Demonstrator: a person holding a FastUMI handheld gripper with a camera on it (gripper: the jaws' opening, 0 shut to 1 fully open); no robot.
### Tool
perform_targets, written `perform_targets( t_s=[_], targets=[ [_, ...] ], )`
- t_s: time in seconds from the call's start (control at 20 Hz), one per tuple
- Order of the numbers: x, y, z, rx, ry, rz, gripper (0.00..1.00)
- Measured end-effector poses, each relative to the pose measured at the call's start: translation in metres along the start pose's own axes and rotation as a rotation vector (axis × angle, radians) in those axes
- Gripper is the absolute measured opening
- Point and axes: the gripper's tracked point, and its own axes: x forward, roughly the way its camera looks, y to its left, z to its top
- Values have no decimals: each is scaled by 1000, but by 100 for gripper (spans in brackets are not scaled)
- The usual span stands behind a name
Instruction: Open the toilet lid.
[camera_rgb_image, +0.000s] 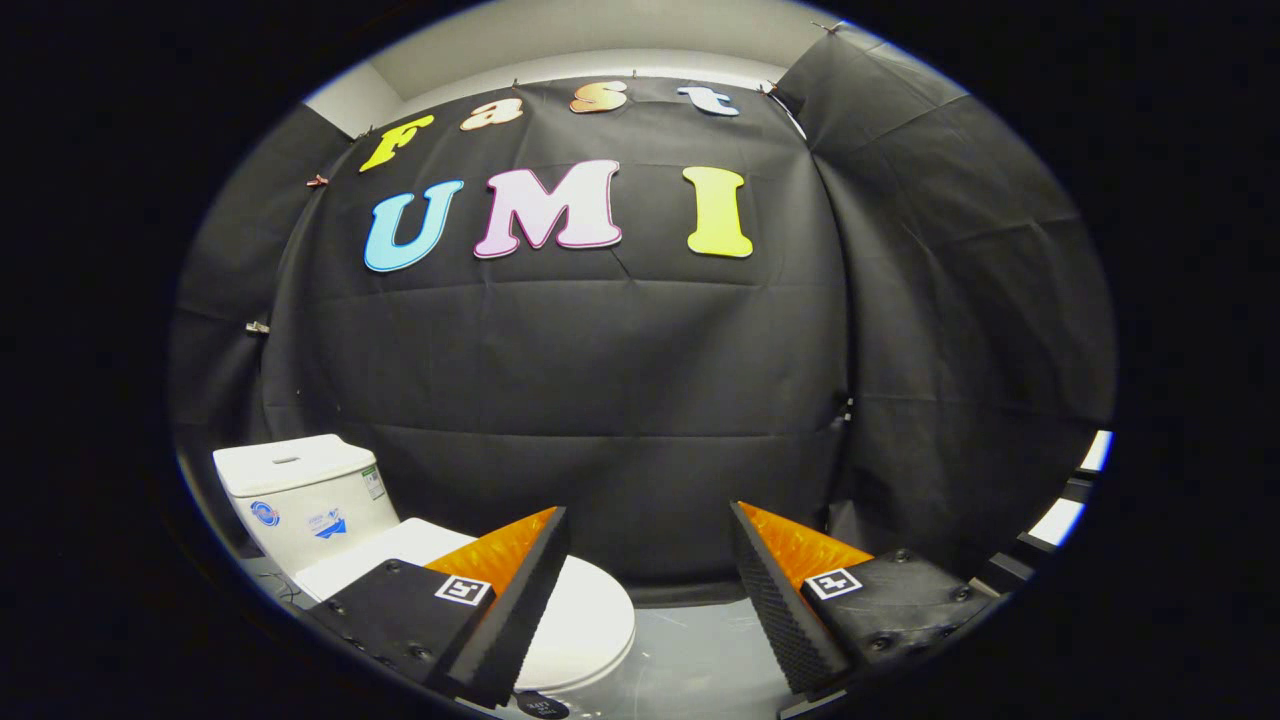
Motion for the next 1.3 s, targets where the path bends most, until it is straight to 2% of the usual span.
perform_targets(
  t_s=[0.35,0.75,0.9,1.3],
  targets=[
    [-3,2,2,33,16,8,98],
    [-1,13,27,36,24,40,98],
    [-7,18,4,86,66,30,98],
    [-45,16,-92,174,222,-21,98]
  ],
)
